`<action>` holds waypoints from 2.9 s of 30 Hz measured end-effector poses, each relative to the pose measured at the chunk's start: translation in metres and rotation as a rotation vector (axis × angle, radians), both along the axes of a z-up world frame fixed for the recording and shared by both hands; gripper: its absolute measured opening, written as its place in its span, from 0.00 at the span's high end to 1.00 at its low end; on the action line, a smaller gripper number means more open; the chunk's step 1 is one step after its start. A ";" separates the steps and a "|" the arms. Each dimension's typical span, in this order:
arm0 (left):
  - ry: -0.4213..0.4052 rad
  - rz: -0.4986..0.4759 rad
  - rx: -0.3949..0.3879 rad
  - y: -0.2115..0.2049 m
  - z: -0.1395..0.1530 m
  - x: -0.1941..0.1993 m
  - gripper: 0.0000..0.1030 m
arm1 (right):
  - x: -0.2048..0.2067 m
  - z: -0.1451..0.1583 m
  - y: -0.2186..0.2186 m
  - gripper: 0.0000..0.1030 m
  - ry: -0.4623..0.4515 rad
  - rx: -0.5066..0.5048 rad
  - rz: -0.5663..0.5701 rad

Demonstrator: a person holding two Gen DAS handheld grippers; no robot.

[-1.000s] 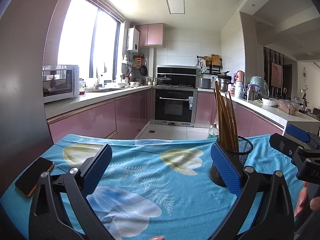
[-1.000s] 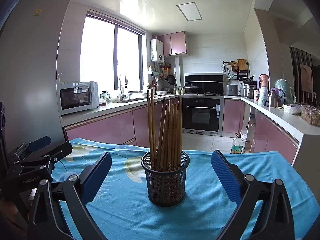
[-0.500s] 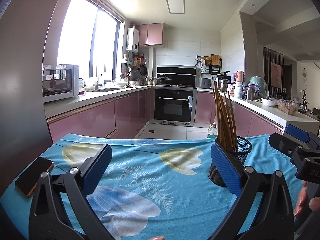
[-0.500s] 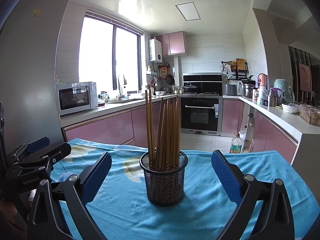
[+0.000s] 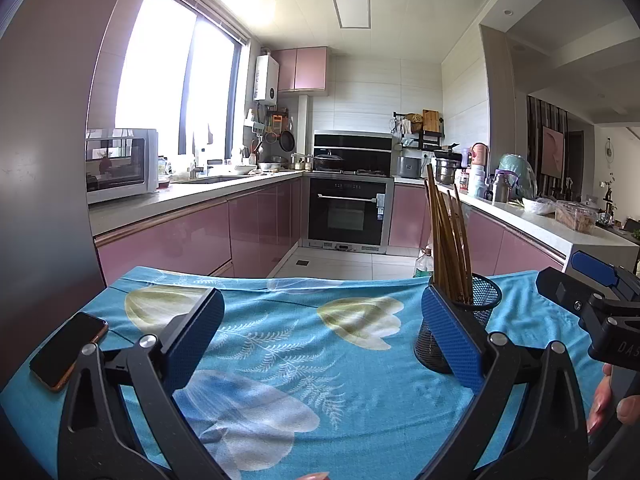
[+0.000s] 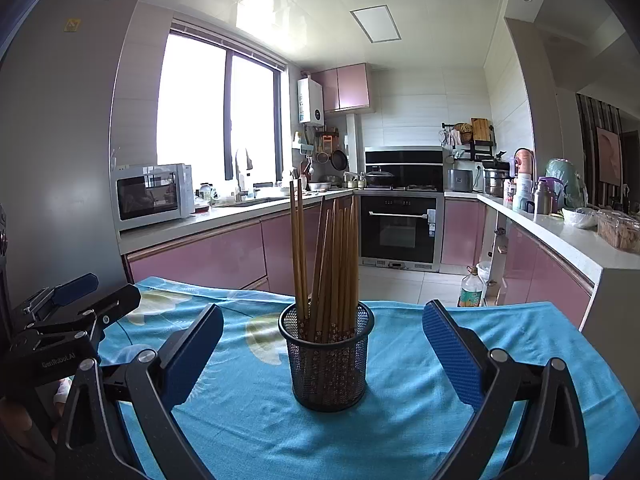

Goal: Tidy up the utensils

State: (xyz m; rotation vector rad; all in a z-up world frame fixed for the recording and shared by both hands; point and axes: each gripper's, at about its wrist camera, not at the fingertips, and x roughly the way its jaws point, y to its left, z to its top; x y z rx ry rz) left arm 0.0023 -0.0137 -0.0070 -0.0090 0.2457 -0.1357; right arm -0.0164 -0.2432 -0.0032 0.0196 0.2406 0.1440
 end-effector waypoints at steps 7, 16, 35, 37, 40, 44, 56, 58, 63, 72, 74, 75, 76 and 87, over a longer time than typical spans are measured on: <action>0.001 0.001 0.000 0.000 0.000 0.000 0.05 | -0.001 0.000 0.000 0.06 -0.002 0.000 0.001; 0.001 0.002 0.000 -0.001 -0.001 0.000 0.05 | -0.001 0.002 0.001 0.06 -0.007 -0.001 0.002; 0.003 0.000 -0.004 0.000 -0.001 -0.001 0.05 | -0.001 0.003 0.000 0.06 -0.006 0.003 0.003; 0.003 0.000 -0.002 0.000 -0.001 -0.001 0.05 | -0.001 0.003 0.001 0.06 -0.005 0.002 0.004; 0.003 0.000 -0.004 0.000 -0.001 -0.001 0.05 | -0.001 0.003 0.000 0.06 -0.005 0.003 0.004; 0.003 -0.001 -0.004 0.000 -0.001 -0.001 0.05 | -0.001 0.004 -0.001 0.06 -0.005 0.003 0.003; 0.004 -0.001 -0.005 0.000 -0.001 -0.001 0.05 | -0.002 0.005 -0.001 0.06 -0.005 0.003 0.001; 0.003 0.000 -0.004 -0.001 -0.001 -0.001 0.05 | -0.002 0.005 -0.001 0.06 -0.007 0.005 0.003; 0.004 -0.003 -0.005 -0.001 -0.001 -0.002 0.05 | -0.001 0.005 -0.001 0.06 -0.006 0.004 0.002; 0.005 -0.003 -0.005 -0.003 -0.002 -0.002 0.05 | -0.001 0.005 -0.001 0.06 -0.007 0.006 0.003; 0.003 -0.002 -0.004 -0.003 -0.002 -0.002 0.05 | -0.001 0.005 -0.001 0.06 -0.008 0.007 0.003; 0.002 -0.003 -0.005 -0.003 -0.002 -0.003 0.05 | -0.001 0.005 -0.001 0.06 -0.007 0.006 0.003; 0.002 -0.003 -0.005 -0.002 -0.002 -0.002 0.05 | -0.001 0.005 -0.001 0.06 -0.008 0.007 0.003; -0.003 -0.009 -0.006 -0.005 0.001 -0.004 0.05 | -0.001 0.005 -0.001 0.06 -0.006 0.006 0.000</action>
